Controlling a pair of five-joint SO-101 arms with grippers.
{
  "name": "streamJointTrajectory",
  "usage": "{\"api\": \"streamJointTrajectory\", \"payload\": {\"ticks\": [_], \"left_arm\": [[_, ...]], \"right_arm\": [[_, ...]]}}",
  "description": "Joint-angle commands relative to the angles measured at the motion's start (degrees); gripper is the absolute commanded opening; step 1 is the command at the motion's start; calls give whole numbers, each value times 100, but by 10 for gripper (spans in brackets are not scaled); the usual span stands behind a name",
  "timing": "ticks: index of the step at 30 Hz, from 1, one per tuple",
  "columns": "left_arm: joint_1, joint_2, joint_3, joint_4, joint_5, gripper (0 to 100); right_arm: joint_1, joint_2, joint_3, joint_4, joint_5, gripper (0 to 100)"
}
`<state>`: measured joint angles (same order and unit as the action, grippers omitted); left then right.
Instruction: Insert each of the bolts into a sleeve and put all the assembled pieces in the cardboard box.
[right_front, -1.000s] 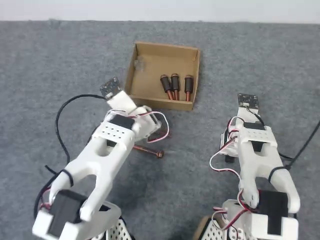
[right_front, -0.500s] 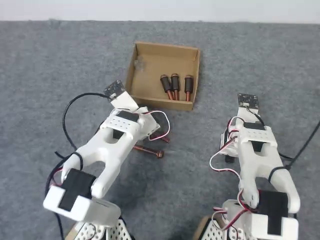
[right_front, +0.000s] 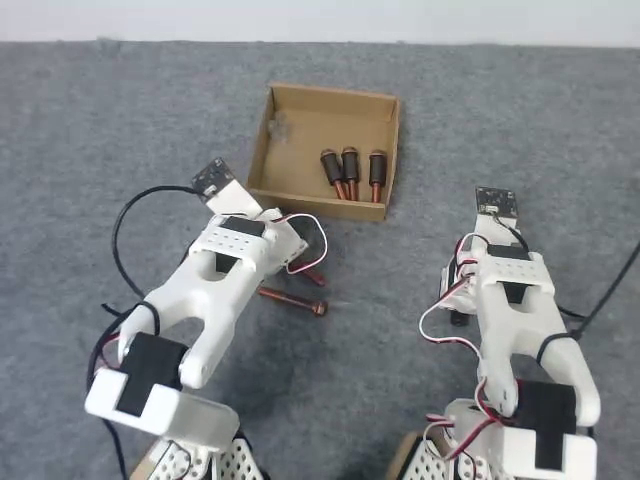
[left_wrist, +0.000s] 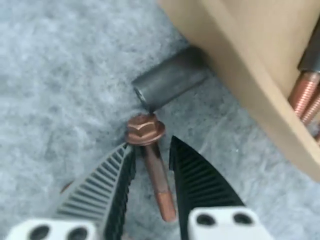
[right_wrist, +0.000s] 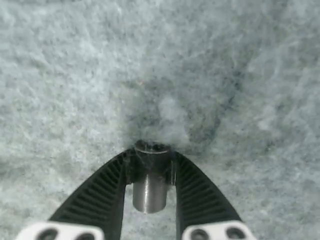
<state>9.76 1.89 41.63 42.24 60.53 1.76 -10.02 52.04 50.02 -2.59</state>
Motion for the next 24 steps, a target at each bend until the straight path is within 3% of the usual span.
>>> {"api": "streamJointTrajectory", "payload": {"ticks": [1, 5, 15, 18, 19, 24], "left_arm": [[-44, -62, -286, -123, 105, 108], [-149, 18, -330, -79, 123, 112], [-211, 1064, -1552, 1064, 105, 107], [-193, 1064, -1543, 1064, 88, 47], [-193, 1055, -1543, 1064, 18, 9], [-176, 976, -1552, 1178, -536, 11]], "right_arm": [[4, 154, -123, -31, 97, 6], [4, 154, -123, -22, 97, 6], [4, 154, -123, -22, 97, 6], [4, 154, -123, -22, 97, 6], [4, 154, -123, -22, 97, 6], [4, 154, -123, -22, 97, 6]]}}
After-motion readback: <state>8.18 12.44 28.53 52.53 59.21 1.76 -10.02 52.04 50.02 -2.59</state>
